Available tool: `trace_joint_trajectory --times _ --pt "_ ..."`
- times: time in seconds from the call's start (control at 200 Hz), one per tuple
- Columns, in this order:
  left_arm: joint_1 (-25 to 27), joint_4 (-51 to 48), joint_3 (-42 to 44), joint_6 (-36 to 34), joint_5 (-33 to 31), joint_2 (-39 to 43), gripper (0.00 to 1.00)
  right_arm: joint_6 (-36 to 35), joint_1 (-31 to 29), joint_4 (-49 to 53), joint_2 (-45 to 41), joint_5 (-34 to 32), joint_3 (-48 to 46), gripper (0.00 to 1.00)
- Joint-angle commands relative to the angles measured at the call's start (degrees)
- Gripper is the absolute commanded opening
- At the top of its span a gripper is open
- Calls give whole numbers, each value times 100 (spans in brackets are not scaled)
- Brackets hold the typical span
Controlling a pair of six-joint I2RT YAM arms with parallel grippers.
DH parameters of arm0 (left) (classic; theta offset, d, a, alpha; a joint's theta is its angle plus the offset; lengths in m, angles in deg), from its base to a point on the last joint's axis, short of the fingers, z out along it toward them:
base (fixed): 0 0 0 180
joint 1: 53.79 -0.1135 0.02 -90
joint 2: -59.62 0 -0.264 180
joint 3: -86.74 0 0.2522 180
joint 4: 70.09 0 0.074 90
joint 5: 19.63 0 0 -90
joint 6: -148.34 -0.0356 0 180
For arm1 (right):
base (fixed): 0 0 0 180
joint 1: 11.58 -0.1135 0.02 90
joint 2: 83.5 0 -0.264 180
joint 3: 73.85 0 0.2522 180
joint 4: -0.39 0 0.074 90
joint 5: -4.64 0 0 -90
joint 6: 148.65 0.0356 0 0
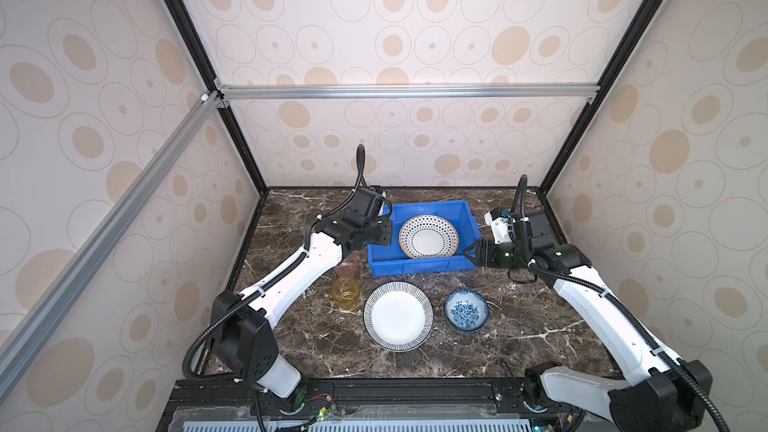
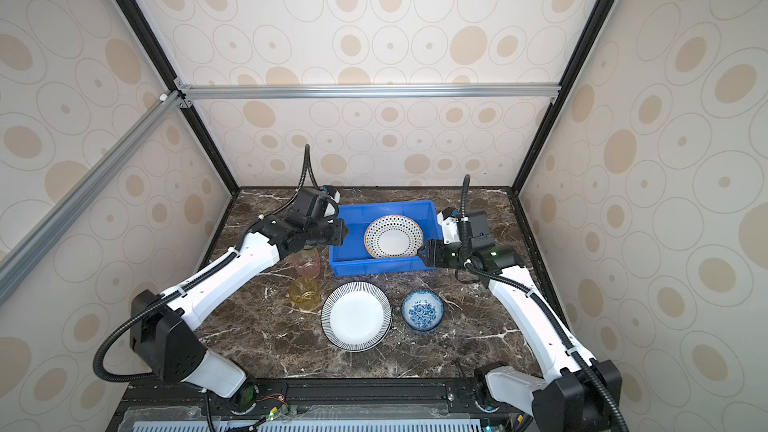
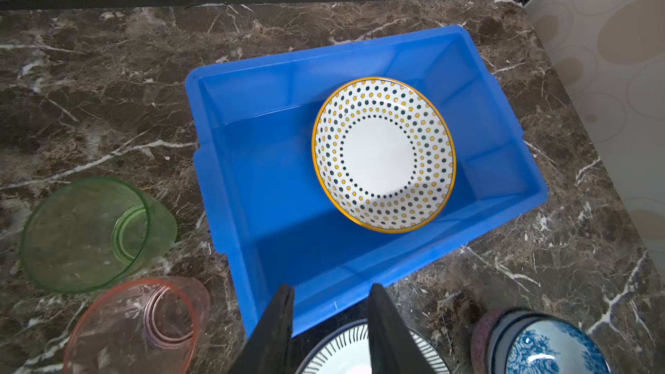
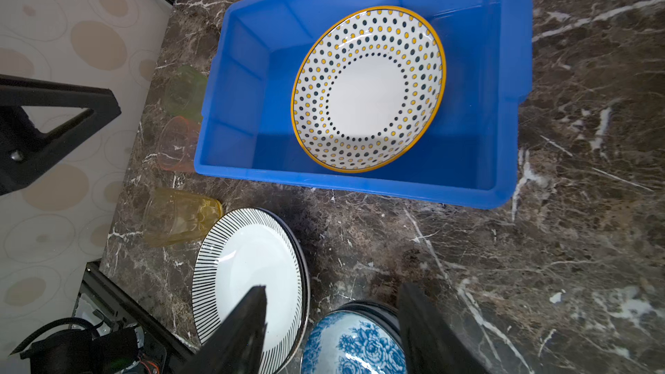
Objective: Place the mixed dishes into the plastic bin
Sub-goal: 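Move the left gripper toward the striped plate while the right gripper approaches its far rim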
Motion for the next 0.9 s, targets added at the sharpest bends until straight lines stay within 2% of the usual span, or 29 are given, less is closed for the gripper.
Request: trace_joint_trajectory --times 0.0,0.24,0.455,0.896 --pt "126 -362 73 3 -122 300 35 16 -264 46 70 21 42 61" --pt "340 -773 513 93 -225 782 34 -66 -827 173 285 -175 234 61" --pt "454 -920 1045 277 -193 1308 33 -25 -1101 248 316 -320 233 59" --pt "792 -929 2078 974 -130 2248 29 205 -1750 59 489 -525 0 57"
